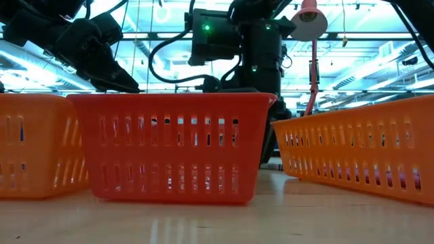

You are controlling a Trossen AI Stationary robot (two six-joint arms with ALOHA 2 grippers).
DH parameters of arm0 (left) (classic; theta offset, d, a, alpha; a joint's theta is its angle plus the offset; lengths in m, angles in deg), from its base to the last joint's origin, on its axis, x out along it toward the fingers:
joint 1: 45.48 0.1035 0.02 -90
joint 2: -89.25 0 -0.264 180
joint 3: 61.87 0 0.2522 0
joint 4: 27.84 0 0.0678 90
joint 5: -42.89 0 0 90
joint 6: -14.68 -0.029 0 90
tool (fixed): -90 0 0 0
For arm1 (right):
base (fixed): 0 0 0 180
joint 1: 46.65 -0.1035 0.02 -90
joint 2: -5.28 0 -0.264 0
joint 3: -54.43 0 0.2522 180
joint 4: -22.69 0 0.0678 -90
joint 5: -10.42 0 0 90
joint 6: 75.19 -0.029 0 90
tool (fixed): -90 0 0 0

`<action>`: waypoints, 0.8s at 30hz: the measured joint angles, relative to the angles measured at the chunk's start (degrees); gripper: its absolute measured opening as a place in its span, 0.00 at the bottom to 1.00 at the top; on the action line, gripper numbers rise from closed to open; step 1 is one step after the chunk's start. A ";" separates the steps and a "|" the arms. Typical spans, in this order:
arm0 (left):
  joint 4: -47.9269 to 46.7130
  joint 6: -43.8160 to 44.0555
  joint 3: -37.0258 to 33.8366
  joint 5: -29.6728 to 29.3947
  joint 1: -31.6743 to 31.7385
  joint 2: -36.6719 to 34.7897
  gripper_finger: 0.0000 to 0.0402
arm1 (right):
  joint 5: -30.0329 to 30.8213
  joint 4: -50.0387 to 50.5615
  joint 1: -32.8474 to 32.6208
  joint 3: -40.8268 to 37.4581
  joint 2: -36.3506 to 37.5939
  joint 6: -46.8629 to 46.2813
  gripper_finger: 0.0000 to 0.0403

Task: Sort crayons
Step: Put the black crayon into the red bin

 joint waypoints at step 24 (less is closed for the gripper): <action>0.00 0.01 0.00 0.02 0.00 0.00 0.43 | -0.33 0.86 0.88 -0.34 0.81 2.57 0.06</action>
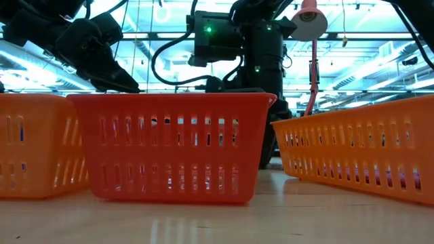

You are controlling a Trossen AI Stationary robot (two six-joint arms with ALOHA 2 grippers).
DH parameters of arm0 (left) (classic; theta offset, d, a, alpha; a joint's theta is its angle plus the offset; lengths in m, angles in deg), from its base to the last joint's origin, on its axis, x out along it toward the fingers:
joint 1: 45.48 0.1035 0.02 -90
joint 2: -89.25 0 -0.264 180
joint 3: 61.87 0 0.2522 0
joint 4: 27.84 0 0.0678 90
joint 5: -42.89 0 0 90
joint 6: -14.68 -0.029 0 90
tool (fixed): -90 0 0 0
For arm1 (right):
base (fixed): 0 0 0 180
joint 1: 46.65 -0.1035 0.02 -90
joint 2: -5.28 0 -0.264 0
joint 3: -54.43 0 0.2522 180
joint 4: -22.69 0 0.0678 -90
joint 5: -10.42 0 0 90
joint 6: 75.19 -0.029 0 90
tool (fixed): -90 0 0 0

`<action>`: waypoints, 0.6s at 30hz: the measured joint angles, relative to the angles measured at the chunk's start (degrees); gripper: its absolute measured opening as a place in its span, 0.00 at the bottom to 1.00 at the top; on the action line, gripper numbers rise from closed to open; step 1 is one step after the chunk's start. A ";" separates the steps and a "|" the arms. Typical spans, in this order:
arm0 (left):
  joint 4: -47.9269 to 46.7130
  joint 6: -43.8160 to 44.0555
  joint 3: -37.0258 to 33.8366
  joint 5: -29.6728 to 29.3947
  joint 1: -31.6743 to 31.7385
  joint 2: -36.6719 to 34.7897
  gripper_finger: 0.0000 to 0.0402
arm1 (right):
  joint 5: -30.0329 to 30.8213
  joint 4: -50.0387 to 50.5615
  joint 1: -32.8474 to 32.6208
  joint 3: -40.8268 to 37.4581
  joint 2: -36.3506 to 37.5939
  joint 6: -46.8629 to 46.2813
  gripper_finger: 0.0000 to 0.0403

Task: Sort crayons
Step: Put the black crayon into the red bin

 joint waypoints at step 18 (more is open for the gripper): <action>-0.07 0.00 0.00 -0.02 0.00 0.00 0.43 | 3.77 -9.32 -0.70 -0.10 10.46 1.38 0.09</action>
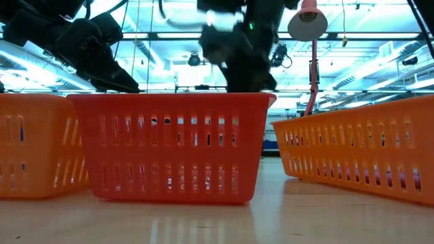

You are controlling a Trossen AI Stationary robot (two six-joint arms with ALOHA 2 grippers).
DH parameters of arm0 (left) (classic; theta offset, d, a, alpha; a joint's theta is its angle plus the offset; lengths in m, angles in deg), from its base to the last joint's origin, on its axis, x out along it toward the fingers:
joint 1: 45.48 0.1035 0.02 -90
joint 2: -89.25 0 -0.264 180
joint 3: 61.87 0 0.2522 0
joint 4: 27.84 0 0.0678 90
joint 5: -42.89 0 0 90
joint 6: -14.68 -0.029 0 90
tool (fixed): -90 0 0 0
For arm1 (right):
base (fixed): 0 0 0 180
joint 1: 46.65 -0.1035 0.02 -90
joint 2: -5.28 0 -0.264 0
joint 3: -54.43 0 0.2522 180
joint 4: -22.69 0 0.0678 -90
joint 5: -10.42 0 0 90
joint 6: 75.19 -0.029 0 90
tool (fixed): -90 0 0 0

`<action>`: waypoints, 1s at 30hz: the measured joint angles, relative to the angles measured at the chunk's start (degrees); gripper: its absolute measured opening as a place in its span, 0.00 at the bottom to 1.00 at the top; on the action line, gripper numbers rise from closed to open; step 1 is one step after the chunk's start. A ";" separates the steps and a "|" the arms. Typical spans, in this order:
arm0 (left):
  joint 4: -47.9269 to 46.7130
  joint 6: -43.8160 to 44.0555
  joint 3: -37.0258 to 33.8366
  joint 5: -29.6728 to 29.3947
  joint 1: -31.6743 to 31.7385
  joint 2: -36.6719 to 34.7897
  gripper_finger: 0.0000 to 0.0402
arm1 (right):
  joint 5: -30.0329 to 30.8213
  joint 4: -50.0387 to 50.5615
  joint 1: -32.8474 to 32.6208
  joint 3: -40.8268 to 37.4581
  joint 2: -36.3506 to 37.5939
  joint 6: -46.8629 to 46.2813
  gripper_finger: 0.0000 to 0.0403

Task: Sort crayons
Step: Put the black crayon into the red bin

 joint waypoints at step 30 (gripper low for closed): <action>0.99 -0.17 -0.02 0.00 0.14 0.00 0.43 | 13.80 -21.53 -19.56 0.05 -8.28 86.61 0.09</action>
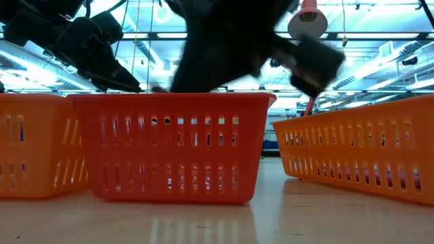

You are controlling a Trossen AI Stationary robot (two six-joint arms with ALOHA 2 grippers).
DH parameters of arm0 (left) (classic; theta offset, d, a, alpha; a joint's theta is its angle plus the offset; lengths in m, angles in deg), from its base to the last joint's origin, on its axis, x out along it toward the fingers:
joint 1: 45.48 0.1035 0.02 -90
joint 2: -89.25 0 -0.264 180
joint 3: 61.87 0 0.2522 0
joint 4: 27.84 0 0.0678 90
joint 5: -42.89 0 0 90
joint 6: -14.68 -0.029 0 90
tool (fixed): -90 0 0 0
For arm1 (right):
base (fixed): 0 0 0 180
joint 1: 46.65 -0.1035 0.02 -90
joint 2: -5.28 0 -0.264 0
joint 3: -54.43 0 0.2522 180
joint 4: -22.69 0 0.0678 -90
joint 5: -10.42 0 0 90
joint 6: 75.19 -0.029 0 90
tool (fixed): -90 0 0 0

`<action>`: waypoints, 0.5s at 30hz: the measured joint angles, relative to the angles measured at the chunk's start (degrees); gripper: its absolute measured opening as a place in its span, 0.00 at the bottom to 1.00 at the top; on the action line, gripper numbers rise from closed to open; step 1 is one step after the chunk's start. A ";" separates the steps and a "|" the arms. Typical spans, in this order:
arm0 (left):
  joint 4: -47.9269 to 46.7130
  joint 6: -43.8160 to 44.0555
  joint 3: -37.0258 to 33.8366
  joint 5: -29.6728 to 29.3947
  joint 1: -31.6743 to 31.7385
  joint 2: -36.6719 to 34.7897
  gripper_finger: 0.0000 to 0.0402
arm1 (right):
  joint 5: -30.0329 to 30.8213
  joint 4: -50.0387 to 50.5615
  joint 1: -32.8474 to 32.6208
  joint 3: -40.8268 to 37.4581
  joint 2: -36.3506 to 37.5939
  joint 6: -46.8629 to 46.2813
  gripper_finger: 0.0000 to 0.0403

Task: Sort crayons
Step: Put the black crayon into the red bin, then put the red crayon into the right orange bin

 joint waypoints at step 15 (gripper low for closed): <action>-1.72 -1.04 0.00 4.65 -0.16 0.00 0.43 | 8.14 0.06 -1.93 0.11 0.00 -2.47 0.34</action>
